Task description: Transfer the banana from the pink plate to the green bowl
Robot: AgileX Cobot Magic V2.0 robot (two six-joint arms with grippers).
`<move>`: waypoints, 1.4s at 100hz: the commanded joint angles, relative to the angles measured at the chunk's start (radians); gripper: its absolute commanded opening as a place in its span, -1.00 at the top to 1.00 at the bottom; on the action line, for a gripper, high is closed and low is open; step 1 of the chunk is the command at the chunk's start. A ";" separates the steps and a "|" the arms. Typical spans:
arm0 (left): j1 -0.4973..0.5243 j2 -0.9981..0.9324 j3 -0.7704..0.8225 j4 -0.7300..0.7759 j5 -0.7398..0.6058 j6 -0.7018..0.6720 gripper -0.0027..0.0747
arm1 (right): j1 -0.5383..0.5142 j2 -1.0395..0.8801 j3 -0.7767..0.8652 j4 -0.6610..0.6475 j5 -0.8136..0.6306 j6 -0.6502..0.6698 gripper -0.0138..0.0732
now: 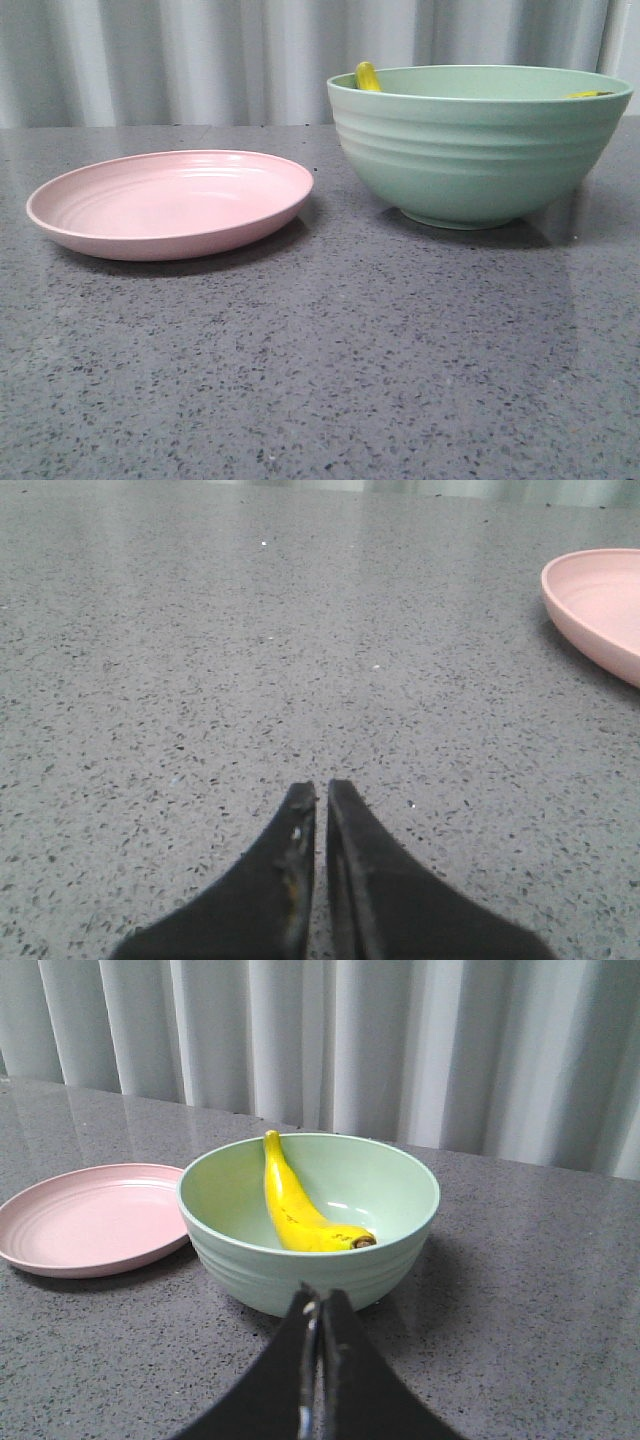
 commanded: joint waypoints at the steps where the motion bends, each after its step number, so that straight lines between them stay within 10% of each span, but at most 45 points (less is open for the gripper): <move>1: 0.003 -0.033 0.025 -0.001 -0.029 -0.011 0.98 | -0.004 0.010 -0.022 -0.023 -0.063 0.001 0.85; 60: 0.003 -0.033 0.025 -0.001 -0.029 -0.011 0.98 | -0.041 0.010 0.054 -0.064 -0.105 0.001 0.85; 103: 0.003 -0.033 0.025 -0.001 -0.029 -0.011 0.98 | -0.446 0.010 0.454 0.077 -1.005 0.001 0.85; 140: 0.003 -0.033 0.025 -0.001 -0.029 -0.011 0.98 | -0.568 0.009 0.452 0.358 -0.618 -0.247 0.85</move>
